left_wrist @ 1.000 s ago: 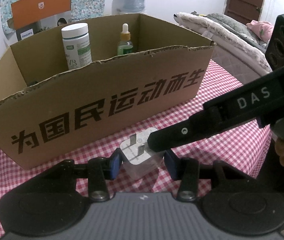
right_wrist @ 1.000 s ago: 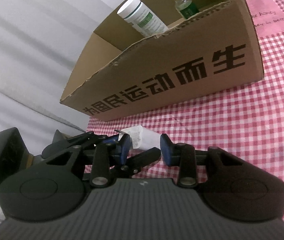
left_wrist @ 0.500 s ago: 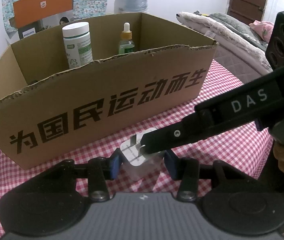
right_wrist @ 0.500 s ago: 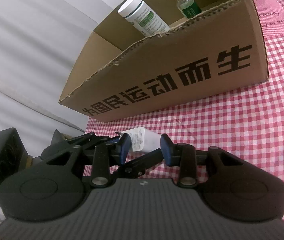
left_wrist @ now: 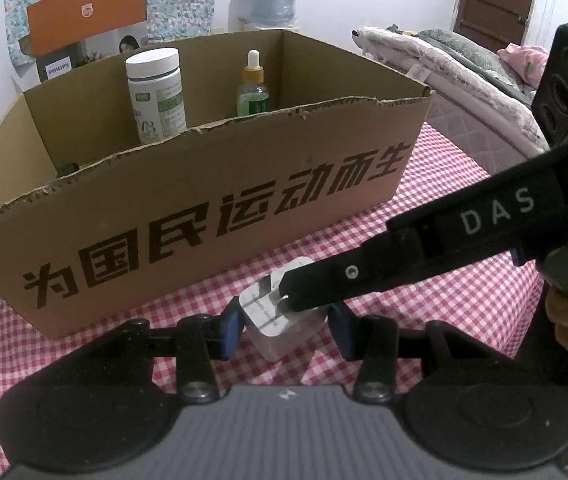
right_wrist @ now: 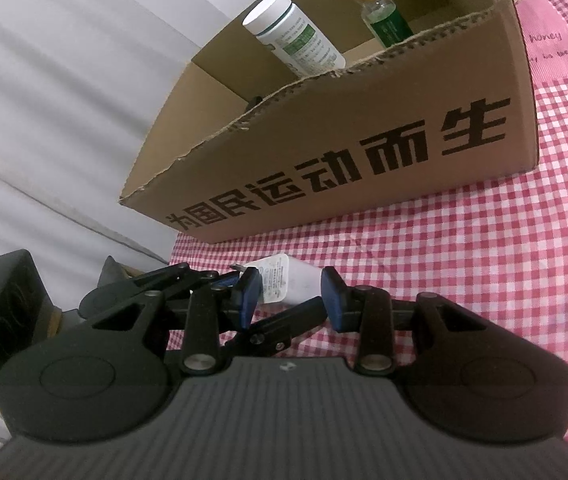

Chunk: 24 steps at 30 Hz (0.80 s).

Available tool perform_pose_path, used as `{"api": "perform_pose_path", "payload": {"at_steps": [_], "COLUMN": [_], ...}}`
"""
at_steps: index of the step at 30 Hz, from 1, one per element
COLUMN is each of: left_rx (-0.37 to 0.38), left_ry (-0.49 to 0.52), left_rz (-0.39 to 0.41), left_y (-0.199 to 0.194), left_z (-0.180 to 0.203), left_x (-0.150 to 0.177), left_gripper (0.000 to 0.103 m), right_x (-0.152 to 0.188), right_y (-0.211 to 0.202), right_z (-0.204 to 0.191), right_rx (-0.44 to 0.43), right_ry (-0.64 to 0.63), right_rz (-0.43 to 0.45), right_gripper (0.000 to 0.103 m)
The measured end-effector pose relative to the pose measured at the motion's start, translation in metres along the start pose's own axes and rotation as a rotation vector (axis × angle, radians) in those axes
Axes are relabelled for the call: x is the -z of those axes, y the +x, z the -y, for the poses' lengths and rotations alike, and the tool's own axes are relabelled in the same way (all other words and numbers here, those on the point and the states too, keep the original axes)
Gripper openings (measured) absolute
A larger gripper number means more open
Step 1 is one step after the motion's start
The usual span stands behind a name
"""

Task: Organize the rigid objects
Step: 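Grasp the white plug charger with the right gripper, then lift the white charger with the right gripper over the box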

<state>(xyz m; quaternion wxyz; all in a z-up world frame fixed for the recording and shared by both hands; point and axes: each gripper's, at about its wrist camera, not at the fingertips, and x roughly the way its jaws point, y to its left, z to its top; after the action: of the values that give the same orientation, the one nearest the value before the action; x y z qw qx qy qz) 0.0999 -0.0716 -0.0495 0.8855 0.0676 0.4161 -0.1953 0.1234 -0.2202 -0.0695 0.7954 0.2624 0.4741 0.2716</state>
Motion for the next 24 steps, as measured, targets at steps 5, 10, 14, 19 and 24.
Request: {"api": "perform_pose_path", "payload": {"at_steps": [5,10,14,19,24], "left_rx": [0.001,-0.006,-0.016,-0.013,0.008], "left_ry": [-0.003,-0.011,-0.007,0.011,0.008], "left_rz": [0.003,0.014,0.050,0.121,0.183], "left_y": [-0.002,-0.010,-0.027,-0.055,-0.069], "left_z": [0.000,0.001,0.005,0.008,0.007], "left_x": [0.000,-0.001,-0.005,-0.024,-0.058], "left_gripper": [0.047,0.047,0.047,0.047,0.047], "right_x": [0.000,0.000,0.000,-0.008,-0.033], "right_y": [-0.002,-0.006,-0.019,-0.047,-0.074], "right_z": [-0.001,-0.005,-0.015,-0.037,-0.057], "right_rx": [0.002,0.001,-0.013,-0.033,-0.034], "right_ry": [-0.009,-0.023,-0.050,-0.112,-0.183], "right_rz": [0.003,0.008,0.028,0.091,0.160], "right_gripper": [0.034,0.034,0.034,0.034,0.034]}}
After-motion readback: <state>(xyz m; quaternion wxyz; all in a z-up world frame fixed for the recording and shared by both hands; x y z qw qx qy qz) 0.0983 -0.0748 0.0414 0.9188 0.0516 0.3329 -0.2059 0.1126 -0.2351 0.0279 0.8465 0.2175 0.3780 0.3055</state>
